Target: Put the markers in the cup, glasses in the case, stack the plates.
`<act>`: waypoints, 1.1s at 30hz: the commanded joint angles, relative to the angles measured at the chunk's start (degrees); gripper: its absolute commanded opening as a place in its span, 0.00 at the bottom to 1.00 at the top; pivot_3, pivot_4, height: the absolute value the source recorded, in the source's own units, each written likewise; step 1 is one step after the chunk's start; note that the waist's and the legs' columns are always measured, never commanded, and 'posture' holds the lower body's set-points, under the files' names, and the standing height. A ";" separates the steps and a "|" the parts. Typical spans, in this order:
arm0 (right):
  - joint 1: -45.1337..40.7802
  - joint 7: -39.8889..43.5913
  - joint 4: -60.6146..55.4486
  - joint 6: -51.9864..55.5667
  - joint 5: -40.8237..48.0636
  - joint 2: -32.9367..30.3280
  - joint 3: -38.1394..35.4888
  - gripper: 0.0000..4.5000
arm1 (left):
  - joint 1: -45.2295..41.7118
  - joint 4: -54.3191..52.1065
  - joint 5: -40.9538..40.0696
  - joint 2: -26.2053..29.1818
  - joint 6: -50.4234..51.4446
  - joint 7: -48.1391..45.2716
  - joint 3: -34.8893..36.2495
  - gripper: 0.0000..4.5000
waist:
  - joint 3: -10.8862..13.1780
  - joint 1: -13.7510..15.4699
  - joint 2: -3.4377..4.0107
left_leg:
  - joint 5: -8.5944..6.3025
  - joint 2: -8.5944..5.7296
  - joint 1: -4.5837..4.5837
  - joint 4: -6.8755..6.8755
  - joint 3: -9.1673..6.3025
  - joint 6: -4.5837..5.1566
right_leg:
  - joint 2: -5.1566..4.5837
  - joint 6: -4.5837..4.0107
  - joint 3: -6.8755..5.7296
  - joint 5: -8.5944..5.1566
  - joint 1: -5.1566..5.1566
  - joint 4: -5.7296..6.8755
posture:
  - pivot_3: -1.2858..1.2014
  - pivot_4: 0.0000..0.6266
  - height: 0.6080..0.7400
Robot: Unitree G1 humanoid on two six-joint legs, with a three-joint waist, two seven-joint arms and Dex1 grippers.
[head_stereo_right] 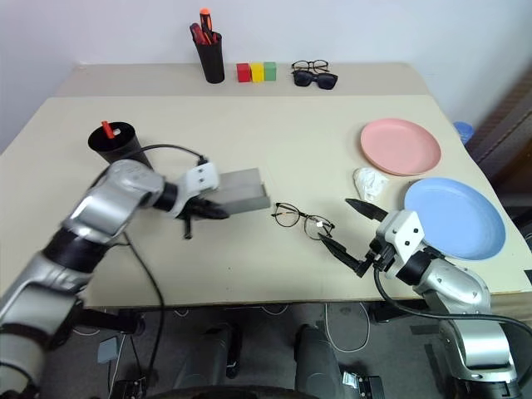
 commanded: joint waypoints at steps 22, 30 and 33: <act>1.63 -0.46 -0.84 -2.65 0.02 0.48 -0.89 1.00 | -2.32 -6.05 0.32 -2.23 8.36 8.16 -10.47 0.01 | -0.02 0.95 0.02 | 0.00 -0.04 -0.03 0.14 0.01 0.01 | -0.01 0.01 0.00 -0.01 0.04 0.00 | 0.52 0.24 1.00; 4.21 -0.39 -2.60 -1.87 0.91 -0.47 -2.39 1.00 | -8.16 3.85 3.08 -8.90 1.21 7.82 -14.34 0.01 | -0.04 0.93 0.00 | 0.00 -0.05 -0.01 0.16 -0.01 0.00 | -0.01 0.01 -0.01 -0.02 0.10 -0.03 | 0.52 0.24 1.00; 6.15 0.05 -3.58 -1.60 1.62 -1.01 -3.86 1.00 | -9.37 6.38 3.92 -10.37 -2.85 6.15 -15.34 0.01 | -0.04 0.92 0.01 | 0.00 -0.06 -0.01 0.15 -0.01 0.01 | -0.02 0.00 -0.01 -0.01 0.10 -0.03 | 0.52 0.24 1.00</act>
